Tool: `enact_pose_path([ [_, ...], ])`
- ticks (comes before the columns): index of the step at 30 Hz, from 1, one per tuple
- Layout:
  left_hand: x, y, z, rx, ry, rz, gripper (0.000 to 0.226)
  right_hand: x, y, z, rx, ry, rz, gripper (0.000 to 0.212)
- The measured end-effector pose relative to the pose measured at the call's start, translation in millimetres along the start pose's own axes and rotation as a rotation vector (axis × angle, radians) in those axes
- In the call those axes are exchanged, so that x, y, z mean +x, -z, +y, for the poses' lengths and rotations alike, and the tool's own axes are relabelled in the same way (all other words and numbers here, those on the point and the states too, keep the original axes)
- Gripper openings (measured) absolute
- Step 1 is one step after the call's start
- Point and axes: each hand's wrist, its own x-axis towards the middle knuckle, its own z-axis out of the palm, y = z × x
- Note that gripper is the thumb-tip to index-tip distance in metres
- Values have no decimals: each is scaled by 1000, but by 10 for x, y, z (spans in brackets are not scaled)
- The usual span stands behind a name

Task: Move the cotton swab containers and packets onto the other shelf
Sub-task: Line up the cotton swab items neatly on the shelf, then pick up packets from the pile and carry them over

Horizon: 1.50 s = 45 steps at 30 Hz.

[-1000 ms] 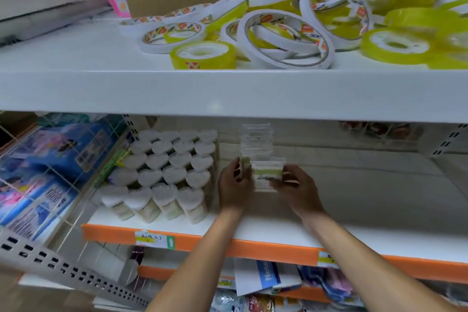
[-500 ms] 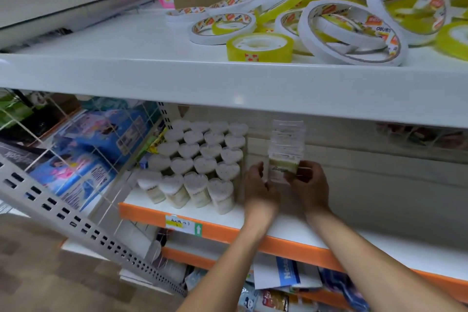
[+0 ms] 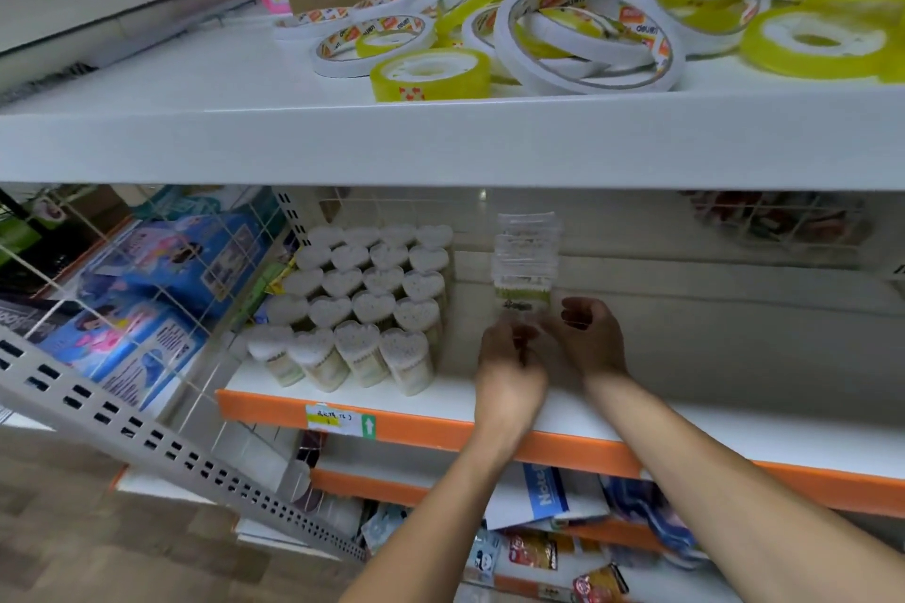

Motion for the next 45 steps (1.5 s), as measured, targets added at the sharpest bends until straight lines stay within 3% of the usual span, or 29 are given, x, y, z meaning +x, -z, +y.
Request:
enact_pose_path([
  [6,-19,-222,137,73,29,-114,28,-137,354,42,56,-56,30,22],
  [21,-414,-1021,756,177,-131,-337,31,-484,1683,93,201,-163,194,20],
  [29,-734,-1678,1271,177,-157,-477,29,-664,2707,204,201,-187,263,10],
  [45,-1998,-3484,2178,86,-271,-803,17,-1192,4963,727,192,-288,410,14],
])
